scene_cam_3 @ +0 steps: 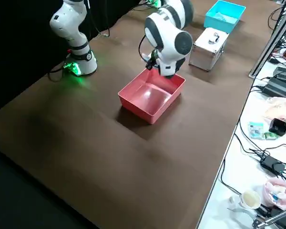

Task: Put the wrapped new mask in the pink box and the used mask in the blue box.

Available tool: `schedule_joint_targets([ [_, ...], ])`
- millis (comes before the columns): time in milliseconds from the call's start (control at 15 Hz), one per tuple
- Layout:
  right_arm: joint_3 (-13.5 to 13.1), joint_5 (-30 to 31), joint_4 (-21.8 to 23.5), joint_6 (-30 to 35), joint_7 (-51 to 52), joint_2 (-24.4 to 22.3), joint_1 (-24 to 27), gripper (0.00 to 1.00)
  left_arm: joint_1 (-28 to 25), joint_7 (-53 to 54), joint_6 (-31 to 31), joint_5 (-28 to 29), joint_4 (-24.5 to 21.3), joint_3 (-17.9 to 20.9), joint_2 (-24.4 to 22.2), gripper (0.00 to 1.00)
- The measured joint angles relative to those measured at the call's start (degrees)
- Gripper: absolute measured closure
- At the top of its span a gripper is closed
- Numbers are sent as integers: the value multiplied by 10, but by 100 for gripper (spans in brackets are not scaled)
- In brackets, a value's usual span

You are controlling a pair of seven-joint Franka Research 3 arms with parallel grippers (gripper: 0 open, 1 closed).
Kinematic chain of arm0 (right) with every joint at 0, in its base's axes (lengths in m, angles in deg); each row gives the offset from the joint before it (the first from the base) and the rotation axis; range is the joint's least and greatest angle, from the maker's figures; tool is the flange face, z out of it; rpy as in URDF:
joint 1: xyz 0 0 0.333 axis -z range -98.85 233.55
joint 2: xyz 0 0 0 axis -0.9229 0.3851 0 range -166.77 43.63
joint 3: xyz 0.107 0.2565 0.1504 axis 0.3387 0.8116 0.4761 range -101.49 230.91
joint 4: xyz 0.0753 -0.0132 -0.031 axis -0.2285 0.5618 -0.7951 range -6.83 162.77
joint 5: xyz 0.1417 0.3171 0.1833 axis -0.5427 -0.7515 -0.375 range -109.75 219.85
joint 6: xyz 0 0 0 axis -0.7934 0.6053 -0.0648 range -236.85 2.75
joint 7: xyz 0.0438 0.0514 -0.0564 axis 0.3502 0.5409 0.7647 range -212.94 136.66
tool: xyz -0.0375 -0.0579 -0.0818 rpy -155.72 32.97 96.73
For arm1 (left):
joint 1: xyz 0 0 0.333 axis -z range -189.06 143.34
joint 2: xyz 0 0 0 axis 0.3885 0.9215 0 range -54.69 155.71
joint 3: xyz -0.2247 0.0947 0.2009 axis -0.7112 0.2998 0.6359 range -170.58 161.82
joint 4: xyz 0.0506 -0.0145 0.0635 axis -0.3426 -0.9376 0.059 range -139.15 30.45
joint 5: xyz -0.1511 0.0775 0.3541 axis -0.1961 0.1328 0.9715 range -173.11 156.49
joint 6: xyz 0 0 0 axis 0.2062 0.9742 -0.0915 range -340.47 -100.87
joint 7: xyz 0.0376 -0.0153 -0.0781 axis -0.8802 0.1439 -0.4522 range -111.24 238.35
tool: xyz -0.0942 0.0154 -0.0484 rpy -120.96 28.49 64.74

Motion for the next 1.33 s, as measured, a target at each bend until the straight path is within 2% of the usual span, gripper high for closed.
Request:
schedule_joint_targets([
  [200,0,34,-6,-32,61,17,43,96,2,0,43,-1,10,-14,-56,0],
  [333,1,41,-6,-78,90,33,59,96,2,1,74,-1,17,-15,-71,0],
  [667,1,44,-8,-137,121,78,77,96,-24,2,83,-51,31,-12,-75,0],
  [1000,6,44,-8,-144,127,116,82,96,-29,2,81,-54,65,-8,-73,0],
  [1333,17,43,-8,-138,90,124,72,96,-32,0,77,-54,58,-8,-82,0],
])
